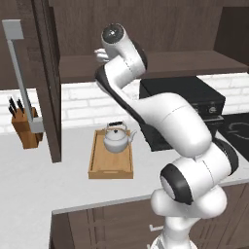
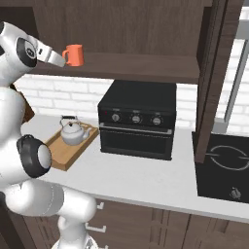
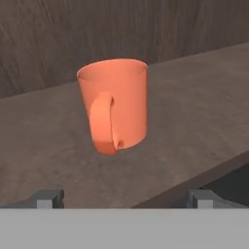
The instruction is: Pick the kettle from the counter and place it on the tray. Then pick the mug from the cabinet and place it on the tray. Then close the cabinet doors.
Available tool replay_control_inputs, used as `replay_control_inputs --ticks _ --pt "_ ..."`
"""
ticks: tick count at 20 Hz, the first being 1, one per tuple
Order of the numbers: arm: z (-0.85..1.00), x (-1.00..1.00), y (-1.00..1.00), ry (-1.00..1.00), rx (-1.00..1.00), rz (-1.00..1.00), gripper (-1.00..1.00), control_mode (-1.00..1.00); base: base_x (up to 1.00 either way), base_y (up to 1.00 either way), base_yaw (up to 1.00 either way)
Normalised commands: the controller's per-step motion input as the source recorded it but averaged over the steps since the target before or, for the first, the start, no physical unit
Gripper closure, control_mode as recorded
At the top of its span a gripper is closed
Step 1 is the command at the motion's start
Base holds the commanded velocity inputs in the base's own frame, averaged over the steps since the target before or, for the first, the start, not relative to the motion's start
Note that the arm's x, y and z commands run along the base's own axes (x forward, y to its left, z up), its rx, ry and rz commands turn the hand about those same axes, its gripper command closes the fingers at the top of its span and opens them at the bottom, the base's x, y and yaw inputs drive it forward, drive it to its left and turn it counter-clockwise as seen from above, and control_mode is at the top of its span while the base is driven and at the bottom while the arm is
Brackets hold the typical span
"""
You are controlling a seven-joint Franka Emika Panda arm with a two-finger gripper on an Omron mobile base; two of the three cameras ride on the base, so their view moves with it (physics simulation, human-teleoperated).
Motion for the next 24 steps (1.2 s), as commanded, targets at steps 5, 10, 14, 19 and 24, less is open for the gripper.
replay_control_inputs --ticks 5,10,14,19,24 --pt "0.07 0.25 0.00 0.07 -0.01 0.00 -1.00 -1.00 0.00 0.00 0.00" --pt "-0.06 0.22 -0.07 0.01 0.00 0.00 -1.00 -1.00 0.00 0.00 0.00" --pt "-0.10 0.19 -0.14 0.00 0.00 0.00 -1.00 -1.00 0.00 0.00 0.00" --pt "-0.23 0.22 -0.10 0.00 -0.02 0.00 -1.00 -1.00 0.00 0.00 0.00" --pt "-0.07 0.17 0.00 0.01 -0.01 -0.02 -1.00 -1.00 0.00 0.00 0.00"
